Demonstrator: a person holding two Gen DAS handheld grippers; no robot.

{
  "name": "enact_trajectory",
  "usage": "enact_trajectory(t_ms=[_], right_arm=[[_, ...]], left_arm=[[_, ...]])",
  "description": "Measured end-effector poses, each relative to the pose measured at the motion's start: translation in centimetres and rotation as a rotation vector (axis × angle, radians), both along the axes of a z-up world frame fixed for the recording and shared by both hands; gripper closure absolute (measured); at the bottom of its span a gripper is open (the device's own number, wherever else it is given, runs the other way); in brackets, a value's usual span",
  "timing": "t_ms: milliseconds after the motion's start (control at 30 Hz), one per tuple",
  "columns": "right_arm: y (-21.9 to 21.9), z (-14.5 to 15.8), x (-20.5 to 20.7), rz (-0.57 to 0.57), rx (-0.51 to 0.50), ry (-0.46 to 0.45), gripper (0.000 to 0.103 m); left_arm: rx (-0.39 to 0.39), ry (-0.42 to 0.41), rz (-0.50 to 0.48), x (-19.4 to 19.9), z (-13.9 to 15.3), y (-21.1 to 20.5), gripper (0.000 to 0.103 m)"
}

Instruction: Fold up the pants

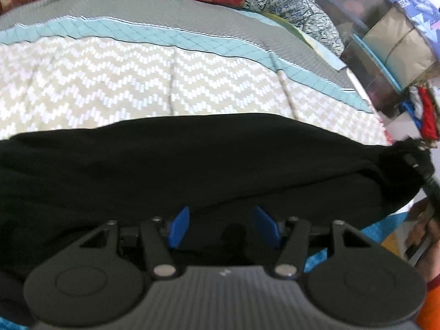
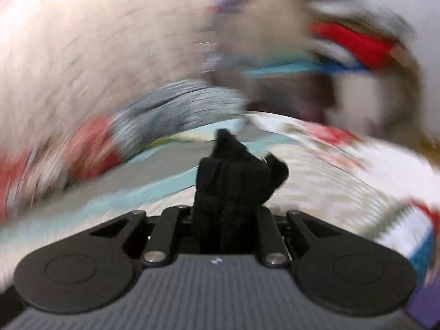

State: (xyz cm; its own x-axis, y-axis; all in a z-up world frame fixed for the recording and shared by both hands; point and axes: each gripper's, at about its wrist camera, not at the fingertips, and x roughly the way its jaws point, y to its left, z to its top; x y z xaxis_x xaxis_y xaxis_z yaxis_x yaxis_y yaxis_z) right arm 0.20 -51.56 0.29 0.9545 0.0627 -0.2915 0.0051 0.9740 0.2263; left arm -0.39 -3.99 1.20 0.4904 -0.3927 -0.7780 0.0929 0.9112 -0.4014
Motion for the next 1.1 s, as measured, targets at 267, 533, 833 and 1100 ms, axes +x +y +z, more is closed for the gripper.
enact_trajectory(t_ms=[267,533,833,1100], right_arm=[[15.5,-5.1,-2.8,0.357,-0.604,0.153,0.081],[16.5,-3.9,-4.4,0.345,-0.790,0.133,0.045],[13.8,-1.0,-7.0,0.478,-0.533,0.068,0.047],[11.3,-3.3,-2.8,0.383,-0.181,0.204,0.077]], left_arm=[[-0.032,-0.007,-0.090,0.1,0.0,-3.3,0.047],[-0.050,0.005,-0.097,0.1,0.3,-3.8,0.042],[-0.043,-0.037,-0.205,3.7,1.9,-11.1,0.041],[0.081,-0.019,-0.250,6.1,-0.6,-19.2,0.046]])
